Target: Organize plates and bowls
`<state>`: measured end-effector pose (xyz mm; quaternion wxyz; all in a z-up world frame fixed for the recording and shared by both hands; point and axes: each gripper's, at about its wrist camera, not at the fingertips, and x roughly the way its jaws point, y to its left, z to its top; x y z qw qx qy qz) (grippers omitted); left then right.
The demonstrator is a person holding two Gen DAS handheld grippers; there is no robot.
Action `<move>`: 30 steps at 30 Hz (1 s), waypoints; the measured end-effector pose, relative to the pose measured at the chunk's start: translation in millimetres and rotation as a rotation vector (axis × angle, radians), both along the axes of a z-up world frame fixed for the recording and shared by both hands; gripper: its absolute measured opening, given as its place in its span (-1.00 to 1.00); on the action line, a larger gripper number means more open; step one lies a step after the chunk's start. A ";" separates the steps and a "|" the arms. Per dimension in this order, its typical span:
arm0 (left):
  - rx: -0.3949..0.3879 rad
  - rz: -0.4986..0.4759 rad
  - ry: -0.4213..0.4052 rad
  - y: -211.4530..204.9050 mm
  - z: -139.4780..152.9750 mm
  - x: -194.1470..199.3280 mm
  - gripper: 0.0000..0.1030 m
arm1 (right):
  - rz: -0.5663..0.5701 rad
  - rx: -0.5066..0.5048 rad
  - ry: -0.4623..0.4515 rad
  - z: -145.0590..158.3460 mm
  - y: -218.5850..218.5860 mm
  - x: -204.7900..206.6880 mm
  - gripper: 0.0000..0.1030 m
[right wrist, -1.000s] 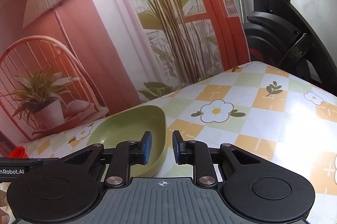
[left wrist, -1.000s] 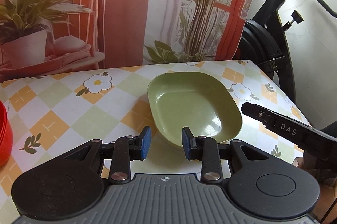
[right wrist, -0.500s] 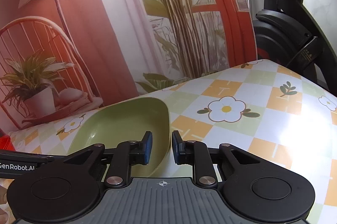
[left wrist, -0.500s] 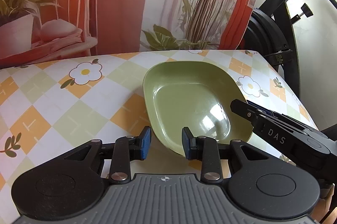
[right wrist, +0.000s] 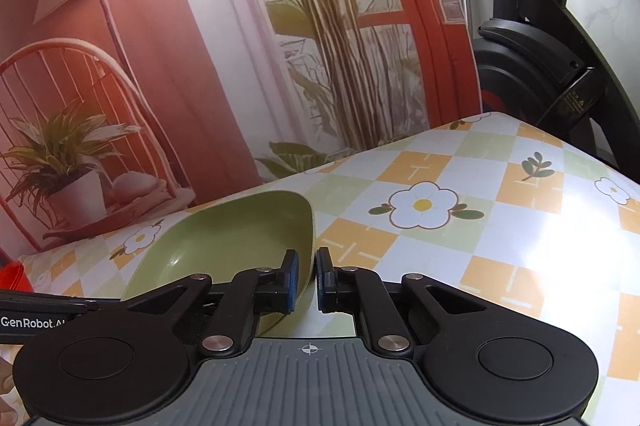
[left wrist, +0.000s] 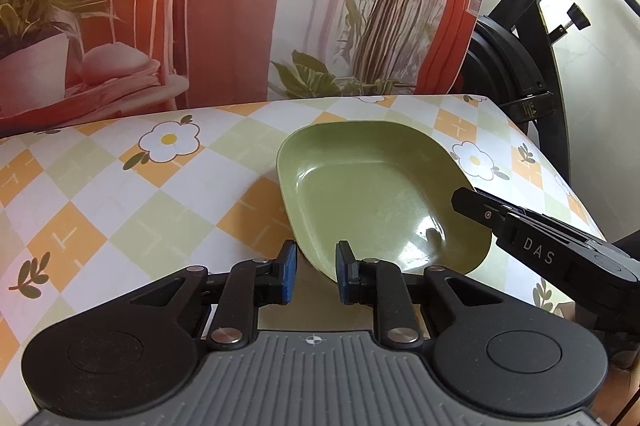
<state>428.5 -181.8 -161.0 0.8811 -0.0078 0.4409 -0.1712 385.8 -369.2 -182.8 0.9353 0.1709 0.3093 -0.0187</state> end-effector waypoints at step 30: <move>-0.077 0.006 -0.127 57.5 75.6 -108.5 -0.58 | 0.031 0.056 -0.116 87.9 49.9 -112.6 -0.81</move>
